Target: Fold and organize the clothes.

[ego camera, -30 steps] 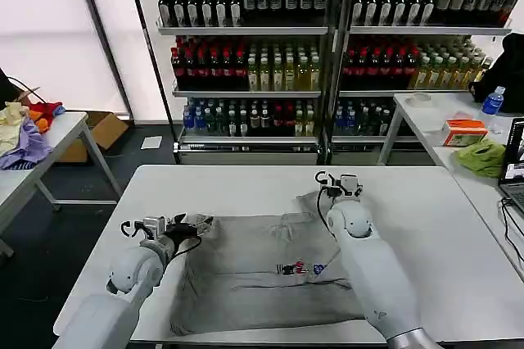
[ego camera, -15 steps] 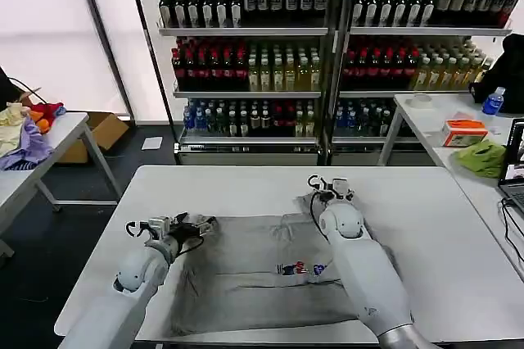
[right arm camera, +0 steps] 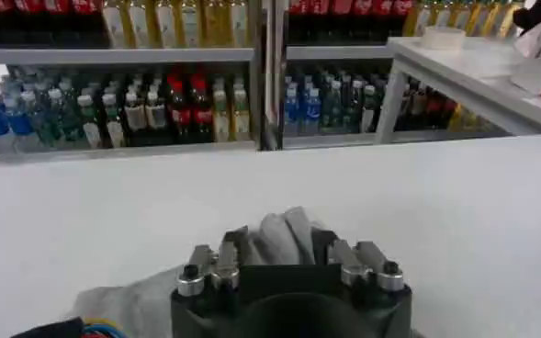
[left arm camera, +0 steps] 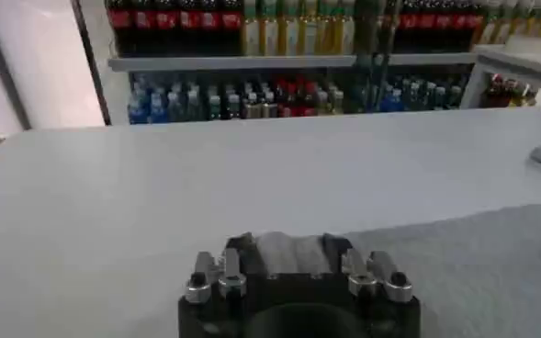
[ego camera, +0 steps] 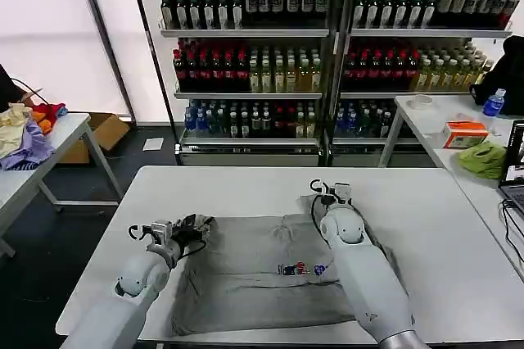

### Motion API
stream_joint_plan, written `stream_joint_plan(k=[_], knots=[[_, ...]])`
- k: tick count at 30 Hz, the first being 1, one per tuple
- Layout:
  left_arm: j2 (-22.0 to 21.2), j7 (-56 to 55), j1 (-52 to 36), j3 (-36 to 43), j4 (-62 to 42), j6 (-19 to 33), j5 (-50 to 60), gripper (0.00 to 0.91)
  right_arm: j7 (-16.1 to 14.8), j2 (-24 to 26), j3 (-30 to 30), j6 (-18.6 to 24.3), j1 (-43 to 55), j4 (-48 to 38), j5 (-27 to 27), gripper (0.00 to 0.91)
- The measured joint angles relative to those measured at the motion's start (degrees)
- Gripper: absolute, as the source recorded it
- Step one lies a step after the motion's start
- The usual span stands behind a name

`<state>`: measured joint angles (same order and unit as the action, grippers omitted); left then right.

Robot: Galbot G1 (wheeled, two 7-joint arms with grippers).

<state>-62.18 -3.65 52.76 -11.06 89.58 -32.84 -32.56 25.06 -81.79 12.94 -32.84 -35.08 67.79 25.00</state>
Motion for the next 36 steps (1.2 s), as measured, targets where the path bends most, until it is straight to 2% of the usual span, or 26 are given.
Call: stream_joint_plan(k=[20,36], knots=[[-1.32,-0.67,0.73,-1.28,1.01,-0.14,0.15,0.0,-0.06,1.39,0.95,0.9,-3.55,4.31,2.92,0.0],[-1.02,-0.94,3.85,-5.08,9.17,0.75,-1.03,0.0,0.19,3.67,2.74,1.41,-7.24,17.67,8.04,0.0]])
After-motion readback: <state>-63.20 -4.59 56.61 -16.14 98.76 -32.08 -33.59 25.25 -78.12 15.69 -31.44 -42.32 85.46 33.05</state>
